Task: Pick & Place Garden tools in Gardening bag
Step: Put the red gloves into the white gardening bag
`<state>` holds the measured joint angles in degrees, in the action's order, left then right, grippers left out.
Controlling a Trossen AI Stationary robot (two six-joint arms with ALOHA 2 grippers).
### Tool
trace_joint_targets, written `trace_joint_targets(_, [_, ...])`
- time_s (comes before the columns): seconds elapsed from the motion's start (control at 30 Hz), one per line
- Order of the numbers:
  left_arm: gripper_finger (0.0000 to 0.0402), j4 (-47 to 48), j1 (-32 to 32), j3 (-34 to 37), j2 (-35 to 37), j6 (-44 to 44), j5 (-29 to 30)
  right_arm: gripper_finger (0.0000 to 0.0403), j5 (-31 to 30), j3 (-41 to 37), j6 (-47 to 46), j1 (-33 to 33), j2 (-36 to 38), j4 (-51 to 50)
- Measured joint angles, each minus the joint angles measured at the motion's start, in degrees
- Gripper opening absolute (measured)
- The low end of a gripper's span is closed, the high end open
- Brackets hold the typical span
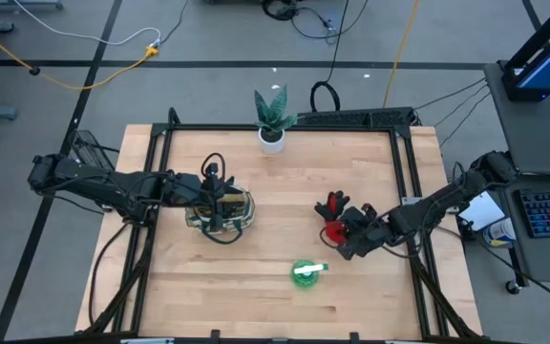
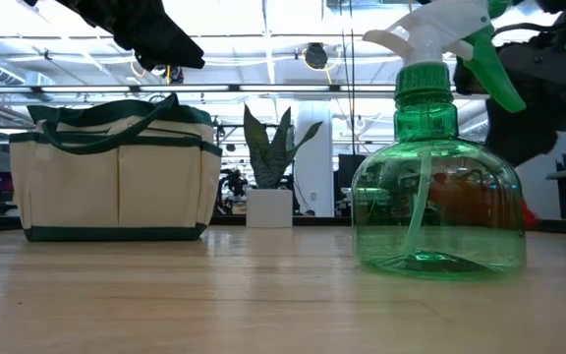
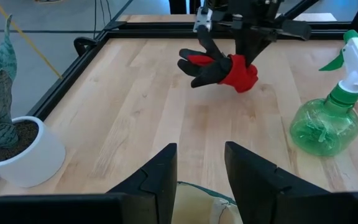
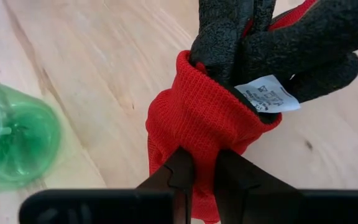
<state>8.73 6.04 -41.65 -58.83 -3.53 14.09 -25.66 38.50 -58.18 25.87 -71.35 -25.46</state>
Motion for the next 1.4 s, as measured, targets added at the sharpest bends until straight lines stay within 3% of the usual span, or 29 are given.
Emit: trace_joint_targets(1.4, [0.0140, 0.0, 0.0, 0.0, 0.0, -3.0, 0.0, 0.0031, 0.4, 0.1, 35.7, -12.8, 0.0, 25.7])
